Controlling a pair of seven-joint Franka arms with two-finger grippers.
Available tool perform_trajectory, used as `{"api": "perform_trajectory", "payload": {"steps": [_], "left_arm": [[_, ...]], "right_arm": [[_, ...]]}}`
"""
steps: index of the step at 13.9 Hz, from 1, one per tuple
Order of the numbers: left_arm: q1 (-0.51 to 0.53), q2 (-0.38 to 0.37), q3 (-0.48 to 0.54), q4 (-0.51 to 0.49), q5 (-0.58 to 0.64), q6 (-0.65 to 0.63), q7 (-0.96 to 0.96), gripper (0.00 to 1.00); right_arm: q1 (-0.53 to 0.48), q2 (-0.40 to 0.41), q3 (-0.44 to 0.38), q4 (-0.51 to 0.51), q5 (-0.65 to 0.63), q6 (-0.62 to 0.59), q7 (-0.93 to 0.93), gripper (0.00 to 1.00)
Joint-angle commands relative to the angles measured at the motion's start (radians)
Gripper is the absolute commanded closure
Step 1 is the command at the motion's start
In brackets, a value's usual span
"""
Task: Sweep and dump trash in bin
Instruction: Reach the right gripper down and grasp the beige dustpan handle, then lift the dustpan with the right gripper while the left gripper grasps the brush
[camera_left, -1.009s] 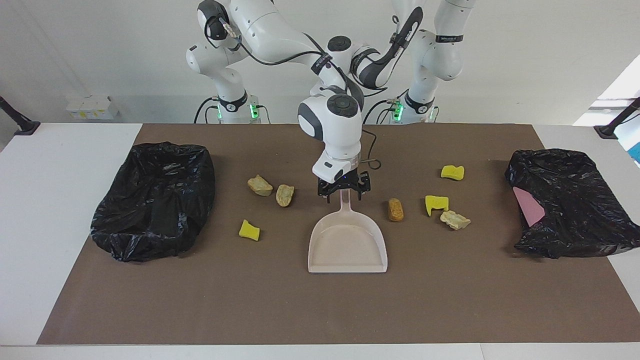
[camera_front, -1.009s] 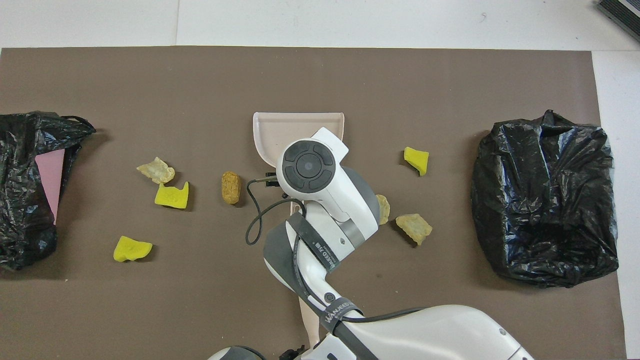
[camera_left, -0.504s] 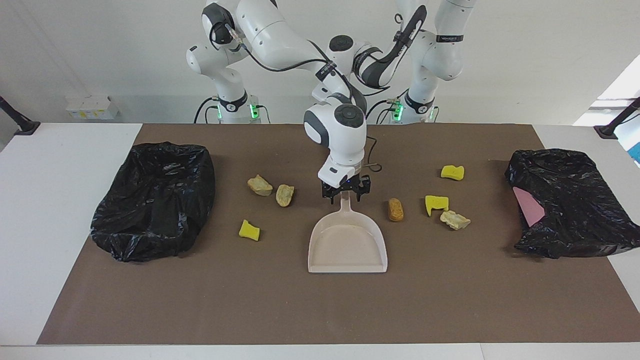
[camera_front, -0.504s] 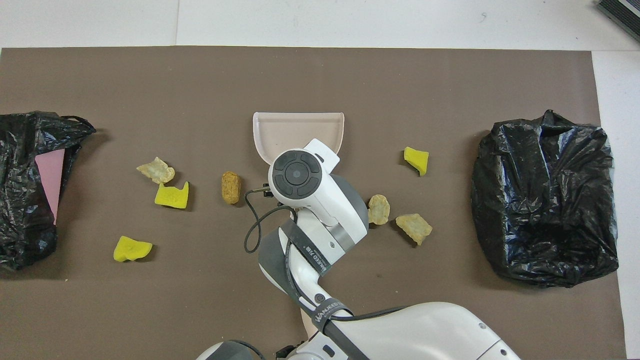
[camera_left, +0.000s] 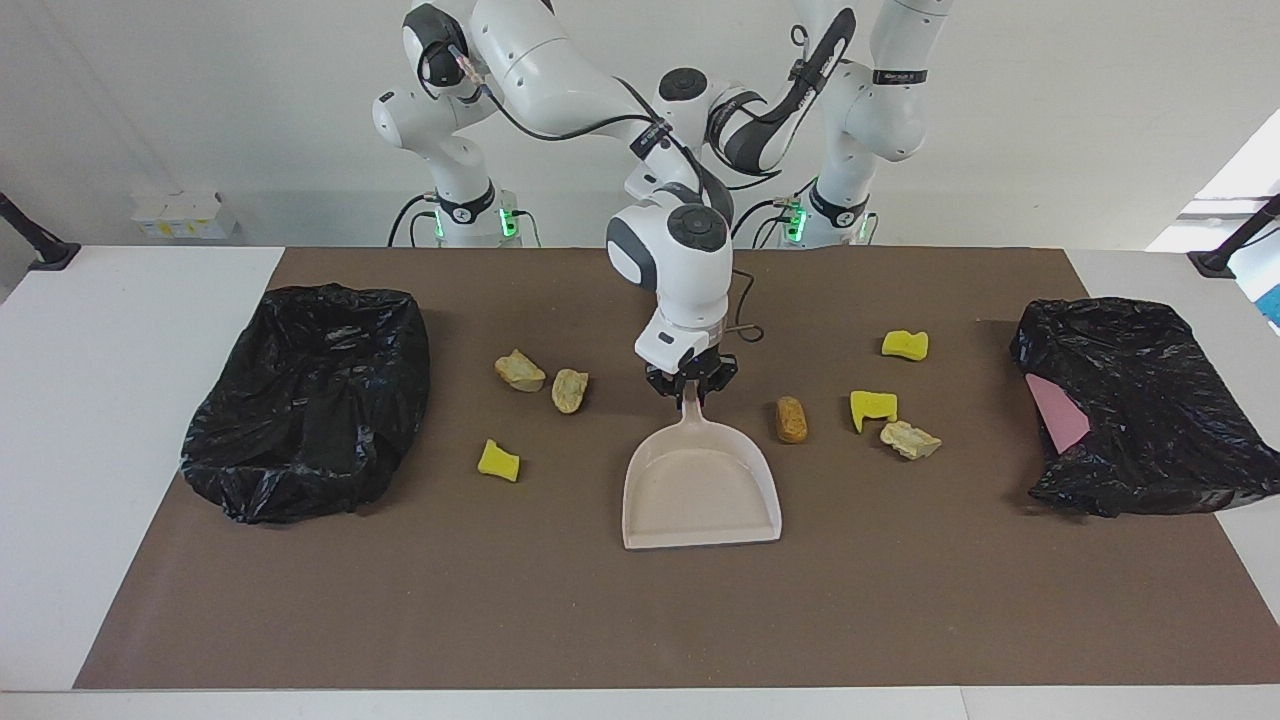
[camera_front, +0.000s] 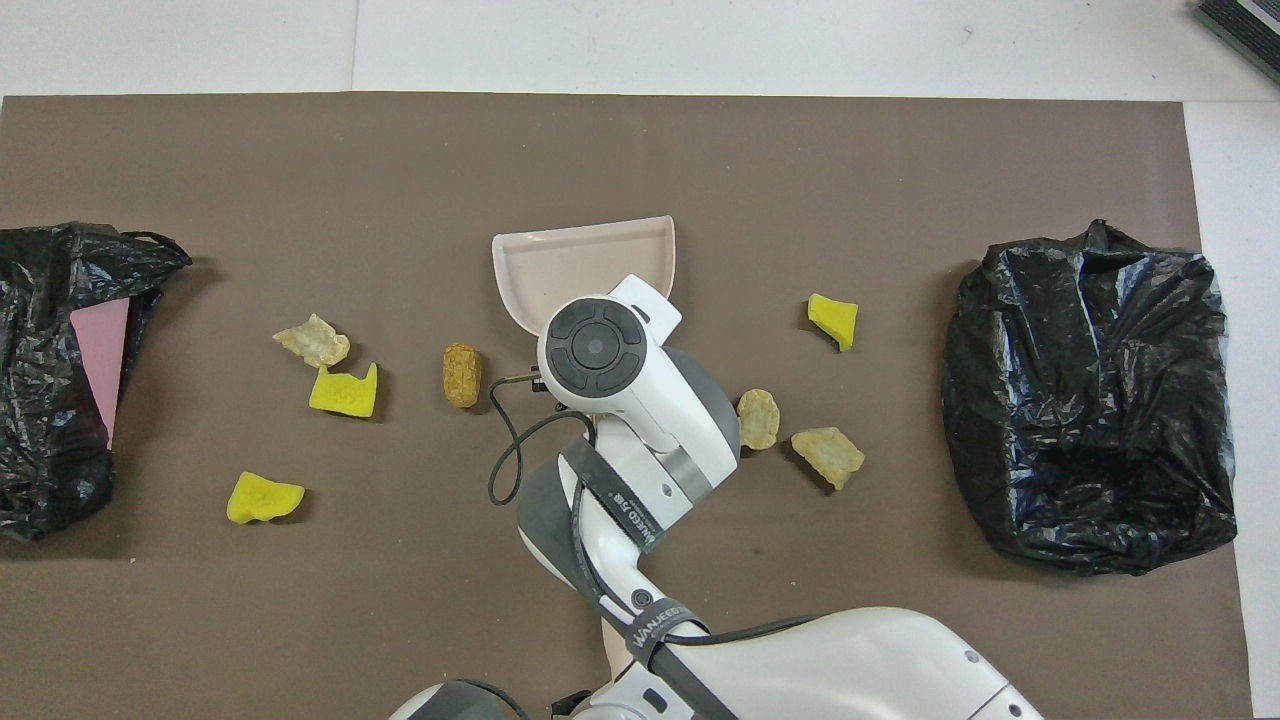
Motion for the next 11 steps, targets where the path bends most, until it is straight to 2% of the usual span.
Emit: {"api": "perform_trajectory", "payload": {"steps": [1,5,7,9,11], "left_arm": [[0.069,-0.081,-0.006,-0.003,0.008,-0.102,-0.003,1.0],[0.175,-0.143,-0.007,-0.003,0.037,-0.223,0.003,1.0],[0.208,-0.149,-0.004,-0.003,0.057,-0.282,0.003,1.0],[0.3,-0.155,-0.004,0.023,0.068,-0.32,0.003,1.0],[0.407,-0.155,-0.006,0.087,0.07,-0.398,0.001,1.0]], "right_arm": [[-0.003,-0.04,0.001,-0.015,-0.001,-0.013,-0.021,1.0],[-0.022,-0.098,-0.001,-0.017,-0.001,-0.074,-0.174,1.0],[-0.081,-0.137,-0.002,-0.017,-0.003,-0.119,-0.426,1.0],[-0.152,-0.164,-0.001,-0.017,-0.001,-0.143,-0.713,1.0],[-0.18,-0.171,-0.001,-0.011,-0.003,-0.172,-0.849,1.0]]}}
